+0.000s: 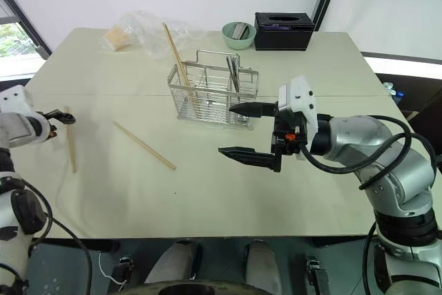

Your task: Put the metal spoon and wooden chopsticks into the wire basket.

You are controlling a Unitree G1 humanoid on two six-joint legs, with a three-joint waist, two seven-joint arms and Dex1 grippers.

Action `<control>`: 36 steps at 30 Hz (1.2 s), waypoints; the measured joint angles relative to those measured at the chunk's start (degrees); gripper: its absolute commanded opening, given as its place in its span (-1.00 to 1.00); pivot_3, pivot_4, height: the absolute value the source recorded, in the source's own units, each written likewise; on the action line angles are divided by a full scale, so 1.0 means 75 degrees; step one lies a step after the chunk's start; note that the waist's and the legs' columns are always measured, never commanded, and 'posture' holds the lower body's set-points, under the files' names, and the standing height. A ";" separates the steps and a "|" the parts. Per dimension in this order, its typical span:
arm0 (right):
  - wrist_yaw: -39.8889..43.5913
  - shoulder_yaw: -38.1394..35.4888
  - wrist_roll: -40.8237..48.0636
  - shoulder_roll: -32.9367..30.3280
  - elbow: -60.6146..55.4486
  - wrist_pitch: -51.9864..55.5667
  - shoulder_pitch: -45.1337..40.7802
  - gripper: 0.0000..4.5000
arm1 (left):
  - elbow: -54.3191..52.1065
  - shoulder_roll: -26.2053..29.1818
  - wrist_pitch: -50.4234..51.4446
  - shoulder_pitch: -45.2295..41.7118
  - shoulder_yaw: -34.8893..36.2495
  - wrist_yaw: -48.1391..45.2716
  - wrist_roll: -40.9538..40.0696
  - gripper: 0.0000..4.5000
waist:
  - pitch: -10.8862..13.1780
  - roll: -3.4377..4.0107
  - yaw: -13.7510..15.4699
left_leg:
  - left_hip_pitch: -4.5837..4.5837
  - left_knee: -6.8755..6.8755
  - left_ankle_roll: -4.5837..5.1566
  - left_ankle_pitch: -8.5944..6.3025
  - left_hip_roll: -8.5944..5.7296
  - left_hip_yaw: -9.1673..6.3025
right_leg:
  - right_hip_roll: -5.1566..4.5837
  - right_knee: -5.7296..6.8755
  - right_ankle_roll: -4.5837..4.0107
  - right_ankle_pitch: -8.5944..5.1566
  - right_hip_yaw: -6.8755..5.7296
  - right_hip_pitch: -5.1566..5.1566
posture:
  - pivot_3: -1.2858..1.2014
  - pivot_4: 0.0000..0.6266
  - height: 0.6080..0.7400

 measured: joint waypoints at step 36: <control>-0.0444 -0.0476 0.0214 -0.0511 -0.0061 -0.0122 0.0424 1.00 | 0.2225 -0.0118 -0.3184 -0.1668 0.0036 -0.1208 0.0568 -0.99 | -0.0001 -0.0033 0.0020 | -0.0032 0.0001 -0.0004 0.0003 -0.0010 -0.0006 | -0.0040 0.0001 0.0010 0.0001 -0.0020 -0.0001 | 0.03 -0.52 -0.38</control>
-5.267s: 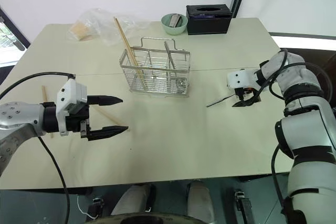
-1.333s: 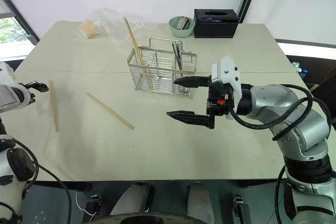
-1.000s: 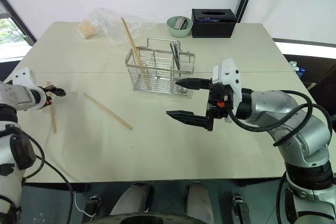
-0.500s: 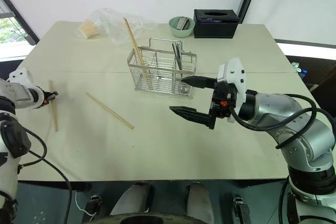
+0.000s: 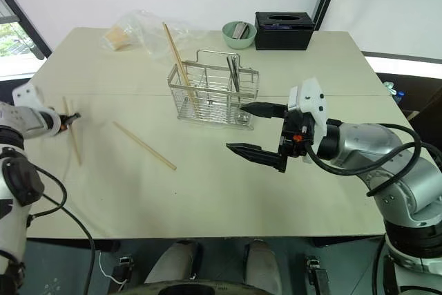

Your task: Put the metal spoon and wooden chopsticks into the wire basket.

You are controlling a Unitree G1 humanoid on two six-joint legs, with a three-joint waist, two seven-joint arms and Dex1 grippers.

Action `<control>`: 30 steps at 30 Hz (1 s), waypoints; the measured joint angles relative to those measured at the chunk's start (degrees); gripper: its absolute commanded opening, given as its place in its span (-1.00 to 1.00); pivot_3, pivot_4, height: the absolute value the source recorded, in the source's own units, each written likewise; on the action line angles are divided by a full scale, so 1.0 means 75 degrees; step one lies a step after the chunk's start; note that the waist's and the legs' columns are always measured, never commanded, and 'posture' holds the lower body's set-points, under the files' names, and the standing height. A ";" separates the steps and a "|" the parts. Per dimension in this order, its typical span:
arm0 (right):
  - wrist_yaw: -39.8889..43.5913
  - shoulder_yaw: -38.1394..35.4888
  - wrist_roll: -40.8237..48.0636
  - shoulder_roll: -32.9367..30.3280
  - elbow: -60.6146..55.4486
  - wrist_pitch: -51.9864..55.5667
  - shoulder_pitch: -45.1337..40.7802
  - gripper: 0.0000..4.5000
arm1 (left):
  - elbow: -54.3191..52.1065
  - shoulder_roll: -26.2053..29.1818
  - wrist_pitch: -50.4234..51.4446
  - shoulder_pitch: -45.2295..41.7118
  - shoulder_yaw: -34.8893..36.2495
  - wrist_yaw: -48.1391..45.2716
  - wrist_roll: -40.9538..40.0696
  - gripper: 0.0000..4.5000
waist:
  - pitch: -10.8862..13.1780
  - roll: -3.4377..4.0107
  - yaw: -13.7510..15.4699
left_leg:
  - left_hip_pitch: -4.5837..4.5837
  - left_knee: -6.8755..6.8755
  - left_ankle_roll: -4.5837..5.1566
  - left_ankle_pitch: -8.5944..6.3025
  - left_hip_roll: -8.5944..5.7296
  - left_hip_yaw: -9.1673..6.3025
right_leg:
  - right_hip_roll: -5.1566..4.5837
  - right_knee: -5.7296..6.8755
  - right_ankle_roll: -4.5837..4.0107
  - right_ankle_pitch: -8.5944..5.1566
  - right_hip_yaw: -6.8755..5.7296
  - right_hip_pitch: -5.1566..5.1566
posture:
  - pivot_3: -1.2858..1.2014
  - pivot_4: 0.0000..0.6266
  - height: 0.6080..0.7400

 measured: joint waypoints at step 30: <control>-0.1084 -0.0600 0.0347 0.0058 -0.0409 -0.0010 0.0635 1.00 | -0.5036 -0.3690 -0.2165 0.0703 -0.2306 -0.2203 -0.0979 -0.99 | 0.0007 0.0029 0.0001 | 0.0012 0.0003 0.0006 0.0001 -0.0014 0.0026 | -0.0008 -0.0036 0.0011 0.0006 -0.0001 0.0034 | 0.03 -0.52 -0.38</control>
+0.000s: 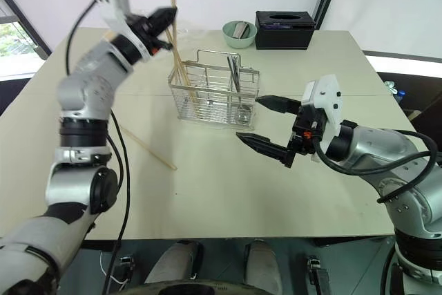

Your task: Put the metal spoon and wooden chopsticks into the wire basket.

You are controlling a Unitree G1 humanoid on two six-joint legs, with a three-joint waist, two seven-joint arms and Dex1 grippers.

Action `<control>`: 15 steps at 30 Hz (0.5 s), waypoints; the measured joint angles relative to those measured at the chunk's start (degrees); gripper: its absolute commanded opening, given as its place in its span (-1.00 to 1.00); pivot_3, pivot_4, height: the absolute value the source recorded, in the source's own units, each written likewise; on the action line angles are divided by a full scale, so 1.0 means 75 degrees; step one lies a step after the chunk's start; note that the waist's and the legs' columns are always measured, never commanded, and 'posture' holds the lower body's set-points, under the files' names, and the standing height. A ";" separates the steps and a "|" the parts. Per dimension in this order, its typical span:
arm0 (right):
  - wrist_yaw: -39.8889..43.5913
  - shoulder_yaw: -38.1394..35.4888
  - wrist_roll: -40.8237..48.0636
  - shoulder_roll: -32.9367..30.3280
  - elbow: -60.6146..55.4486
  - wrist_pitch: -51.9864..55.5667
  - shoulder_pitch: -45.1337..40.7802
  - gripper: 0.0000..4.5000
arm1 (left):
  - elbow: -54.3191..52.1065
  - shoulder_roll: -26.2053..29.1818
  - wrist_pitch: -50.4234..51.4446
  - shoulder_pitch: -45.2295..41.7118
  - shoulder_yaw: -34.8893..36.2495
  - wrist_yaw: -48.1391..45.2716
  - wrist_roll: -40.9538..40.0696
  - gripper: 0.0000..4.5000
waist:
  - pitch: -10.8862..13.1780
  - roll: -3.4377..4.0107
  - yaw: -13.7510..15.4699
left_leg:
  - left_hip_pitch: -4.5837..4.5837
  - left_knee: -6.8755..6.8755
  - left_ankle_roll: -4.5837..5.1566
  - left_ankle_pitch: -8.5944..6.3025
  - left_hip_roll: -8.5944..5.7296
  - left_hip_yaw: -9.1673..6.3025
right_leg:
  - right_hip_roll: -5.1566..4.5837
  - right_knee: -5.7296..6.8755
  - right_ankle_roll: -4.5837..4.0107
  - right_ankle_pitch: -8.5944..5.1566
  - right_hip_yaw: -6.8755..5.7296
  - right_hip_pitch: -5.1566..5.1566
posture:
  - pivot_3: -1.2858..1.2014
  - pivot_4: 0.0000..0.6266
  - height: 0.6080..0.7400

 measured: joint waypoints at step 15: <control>-0.0116 -0.0079 0.0085 -0.0032 0.0023 0.0004 -0.0108 1.00 | 0.0000 -0.0479 -0.0443 0.0449 0.0189 0.0336 0.0075 -0.51 | 0.0001 0.0005 -0.0015 | 0.0001 -0.0006 0.0003 -0.0001 0.0005 -0.0004 | 0.0009 -0.0006 0.0002 0.0000 -0.0004 0.0000 | 0.03 -0.52 -0.38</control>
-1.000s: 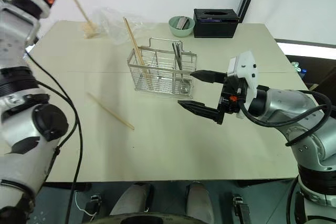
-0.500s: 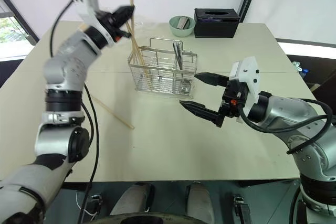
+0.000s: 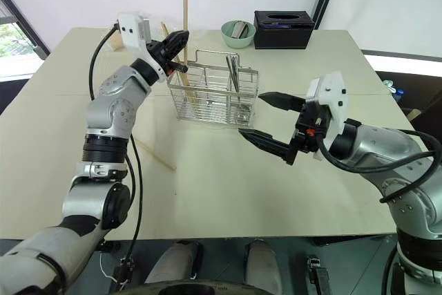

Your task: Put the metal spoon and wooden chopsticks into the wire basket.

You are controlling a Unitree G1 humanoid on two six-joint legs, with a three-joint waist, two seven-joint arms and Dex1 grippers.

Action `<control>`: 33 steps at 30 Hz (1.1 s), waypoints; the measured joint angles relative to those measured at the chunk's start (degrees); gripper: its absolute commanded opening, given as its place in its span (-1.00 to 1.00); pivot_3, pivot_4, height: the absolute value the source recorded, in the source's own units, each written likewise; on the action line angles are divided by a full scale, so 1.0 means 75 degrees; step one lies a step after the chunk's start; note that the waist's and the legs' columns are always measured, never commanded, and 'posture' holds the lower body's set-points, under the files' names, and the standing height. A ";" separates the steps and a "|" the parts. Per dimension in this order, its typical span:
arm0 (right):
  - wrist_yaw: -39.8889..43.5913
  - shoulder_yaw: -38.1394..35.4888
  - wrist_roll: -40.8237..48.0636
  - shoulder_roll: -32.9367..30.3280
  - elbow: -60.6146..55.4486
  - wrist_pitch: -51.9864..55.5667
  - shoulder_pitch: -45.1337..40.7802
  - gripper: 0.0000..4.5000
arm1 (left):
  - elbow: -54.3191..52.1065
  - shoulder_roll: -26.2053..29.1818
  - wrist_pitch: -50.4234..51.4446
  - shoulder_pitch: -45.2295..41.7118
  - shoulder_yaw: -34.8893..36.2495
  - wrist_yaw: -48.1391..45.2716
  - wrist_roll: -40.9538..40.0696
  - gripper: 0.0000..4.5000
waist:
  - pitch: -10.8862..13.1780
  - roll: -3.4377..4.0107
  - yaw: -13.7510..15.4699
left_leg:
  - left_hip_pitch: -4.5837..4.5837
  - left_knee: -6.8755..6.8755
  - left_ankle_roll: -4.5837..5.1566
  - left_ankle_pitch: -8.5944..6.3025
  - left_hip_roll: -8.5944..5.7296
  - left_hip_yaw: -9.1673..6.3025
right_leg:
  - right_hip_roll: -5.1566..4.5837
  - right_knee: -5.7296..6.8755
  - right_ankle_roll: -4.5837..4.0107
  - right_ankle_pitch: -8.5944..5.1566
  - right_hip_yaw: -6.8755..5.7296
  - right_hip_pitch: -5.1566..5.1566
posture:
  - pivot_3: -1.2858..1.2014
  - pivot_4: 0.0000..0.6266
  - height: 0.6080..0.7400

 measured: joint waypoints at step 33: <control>0.0407 0.0728 -0.0438 0.0219 0.0587 -0.0173 -0.0660 1.00 | -0.1716 0.0388 0.7671 -0.1113 0.4193 0.7539 0.0043 0.90 | 0.0008 -0.0016 0.0019 | 0.0010 0.0003 -0.0014 0.0005 0.0009 -0.0024 | 0.0037 0.0033 0.0007 0.0000 0.0000 -0.0006 | 0.03 -0.52 -0.38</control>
